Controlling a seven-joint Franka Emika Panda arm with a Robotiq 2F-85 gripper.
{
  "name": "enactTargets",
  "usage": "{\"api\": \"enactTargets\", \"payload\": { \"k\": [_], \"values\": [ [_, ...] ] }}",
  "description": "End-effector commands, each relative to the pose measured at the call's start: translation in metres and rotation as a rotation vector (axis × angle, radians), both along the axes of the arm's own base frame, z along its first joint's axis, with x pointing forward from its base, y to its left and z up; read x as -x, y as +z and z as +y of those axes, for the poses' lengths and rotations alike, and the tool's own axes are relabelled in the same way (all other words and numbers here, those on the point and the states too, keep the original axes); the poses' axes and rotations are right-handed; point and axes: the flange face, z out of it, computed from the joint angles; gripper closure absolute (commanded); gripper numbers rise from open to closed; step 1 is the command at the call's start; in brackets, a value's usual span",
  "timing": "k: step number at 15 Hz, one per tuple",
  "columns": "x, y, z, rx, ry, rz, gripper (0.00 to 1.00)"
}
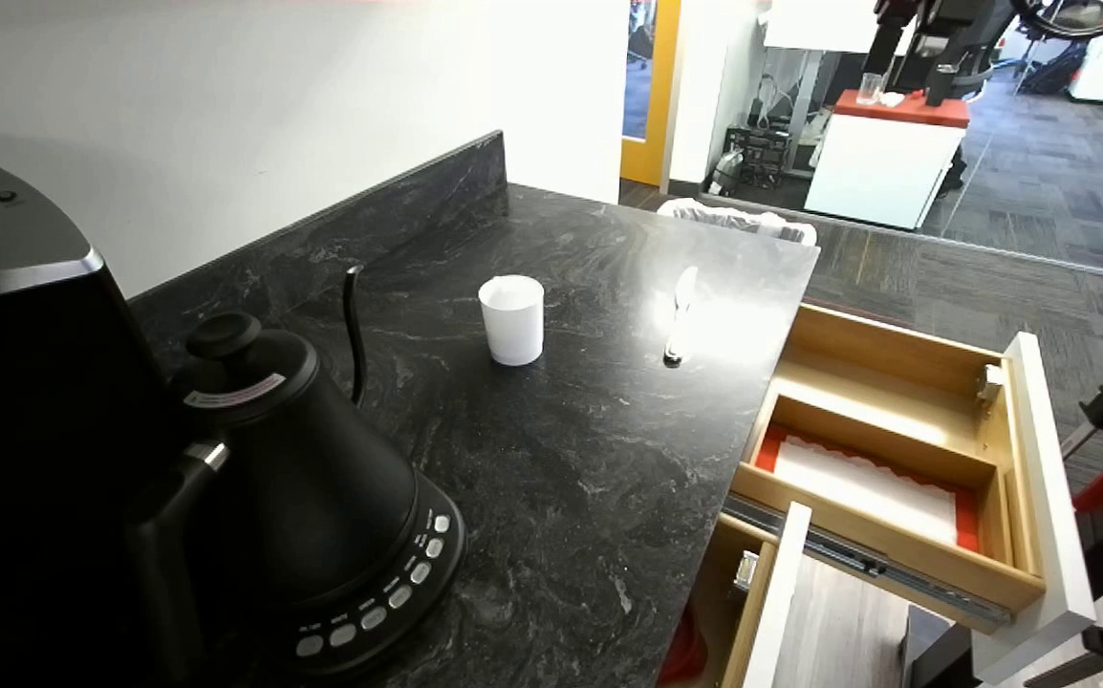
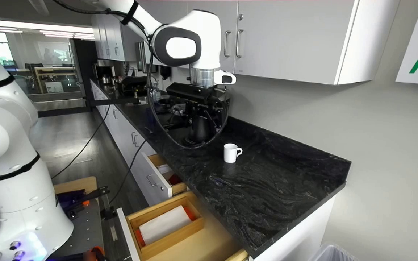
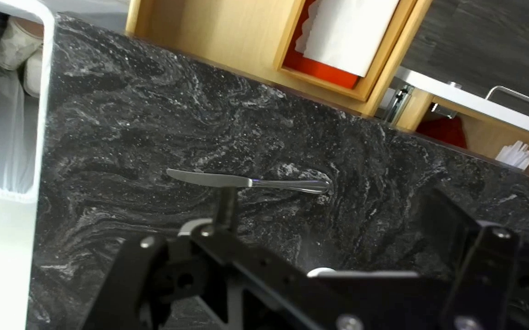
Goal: Put the knife in the box that is in the drawer
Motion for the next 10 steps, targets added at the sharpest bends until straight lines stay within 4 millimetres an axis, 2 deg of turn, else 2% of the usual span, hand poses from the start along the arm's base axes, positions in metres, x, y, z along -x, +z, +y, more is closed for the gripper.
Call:
{"api": "enactTargets", "payload": {
  "k": [1,2,3,4,5,10],
  "values": [
    [-0.008,0.0,0.062,-0.073,0.048,-0.029,0.0],
    [-0.009,-0.001,0.076,-0.093,0.061,-0.028,0.0],
    [-0.006,0.001,0.056,-0.064,0.057,-0.005,0.0],
    [-0.006,0.001,0.072,-0.076,0.074,-0.005,0.0],
    [-0.007,0.0,0.08,-0.079,0.083,-0.005,0.0],
    [-0.007,-0.002,0.077,-0.082,0.075,-0.004,0.0]
  ]
}}
